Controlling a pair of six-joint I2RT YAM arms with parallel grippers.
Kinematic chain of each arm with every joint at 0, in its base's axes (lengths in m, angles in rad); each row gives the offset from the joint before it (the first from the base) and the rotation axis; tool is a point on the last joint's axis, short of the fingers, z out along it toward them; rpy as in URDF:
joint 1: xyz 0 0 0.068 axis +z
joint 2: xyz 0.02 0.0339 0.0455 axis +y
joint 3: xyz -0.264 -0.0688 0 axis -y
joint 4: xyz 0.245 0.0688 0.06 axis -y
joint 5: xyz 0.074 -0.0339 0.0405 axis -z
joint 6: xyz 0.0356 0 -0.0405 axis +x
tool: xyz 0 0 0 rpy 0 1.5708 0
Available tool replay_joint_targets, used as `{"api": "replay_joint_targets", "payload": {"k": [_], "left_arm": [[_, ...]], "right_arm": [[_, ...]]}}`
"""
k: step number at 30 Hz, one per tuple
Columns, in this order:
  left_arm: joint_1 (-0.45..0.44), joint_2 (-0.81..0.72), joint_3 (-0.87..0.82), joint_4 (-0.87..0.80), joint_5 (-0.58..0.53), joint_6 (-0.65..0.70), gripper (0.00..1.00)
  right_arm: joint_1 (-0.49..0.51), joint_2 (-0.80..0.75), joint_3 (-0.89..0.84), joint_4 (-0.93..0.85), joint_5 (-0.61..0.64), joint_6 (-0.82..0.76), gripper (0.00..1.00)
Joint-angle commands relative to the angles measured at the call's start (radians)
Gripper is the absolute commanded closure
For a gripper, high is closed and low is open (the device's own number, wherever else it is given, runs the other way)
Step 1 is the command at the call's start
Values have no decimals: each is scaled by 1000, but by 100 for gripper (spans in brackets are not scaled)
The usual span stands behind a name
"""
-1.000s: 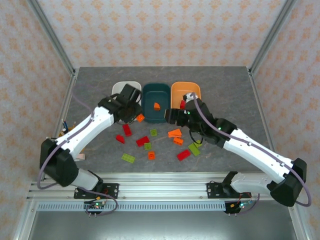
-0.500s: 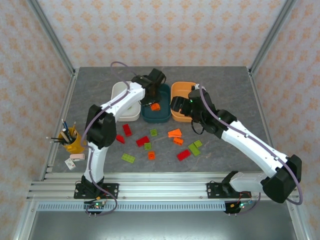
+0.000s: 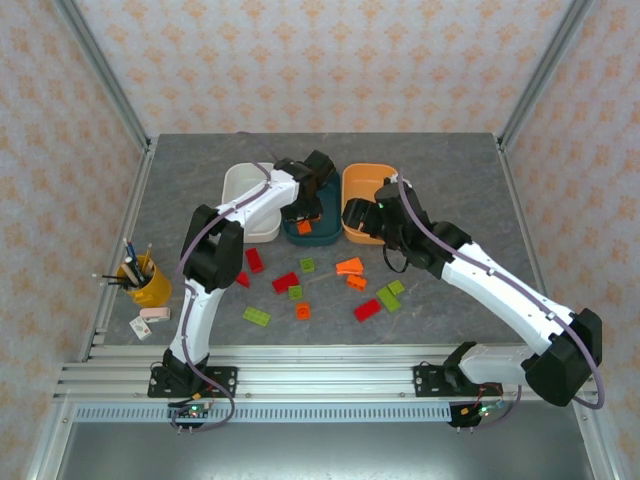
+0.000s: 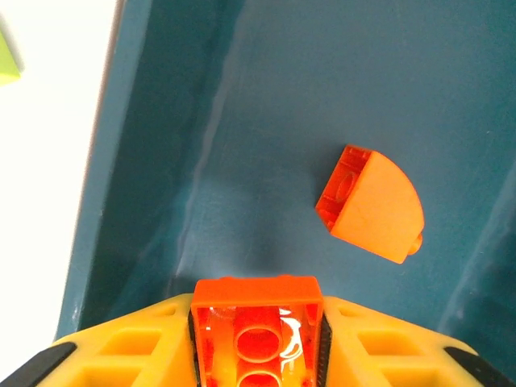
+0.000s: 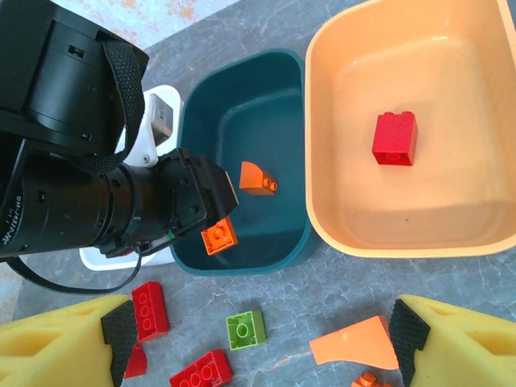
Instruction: Sort the legos into containers by color
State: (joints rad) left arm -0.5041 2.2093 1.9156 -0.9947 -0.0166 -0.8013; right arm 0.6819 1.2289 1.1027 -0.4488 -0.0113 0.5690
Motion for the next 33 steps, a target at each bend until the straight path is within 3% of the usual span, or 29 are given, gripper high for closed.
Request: {"api": "replay_joint_targets", "payload": {"k": [1,11,18,24,33], "left_arm": [[-8,21,-7,-29,-34,17,58],[-9,-21,51,-58,-41,32,45],[-20,-220,74,-50,-50,41,32],[-43,-572,-273,147,2,94,21],[-63,-1007,-797,284,122,94,20]], "right_arm": [[-7,6,-4,-38,-3,9,16],[-7,-10,-2,-173,-14,62,17],[-7,16,-14,-449,-30,227,20],[-7,109,-121,-463,-224,443,25],[27,178,-241,-290,-327,727,34]]}}
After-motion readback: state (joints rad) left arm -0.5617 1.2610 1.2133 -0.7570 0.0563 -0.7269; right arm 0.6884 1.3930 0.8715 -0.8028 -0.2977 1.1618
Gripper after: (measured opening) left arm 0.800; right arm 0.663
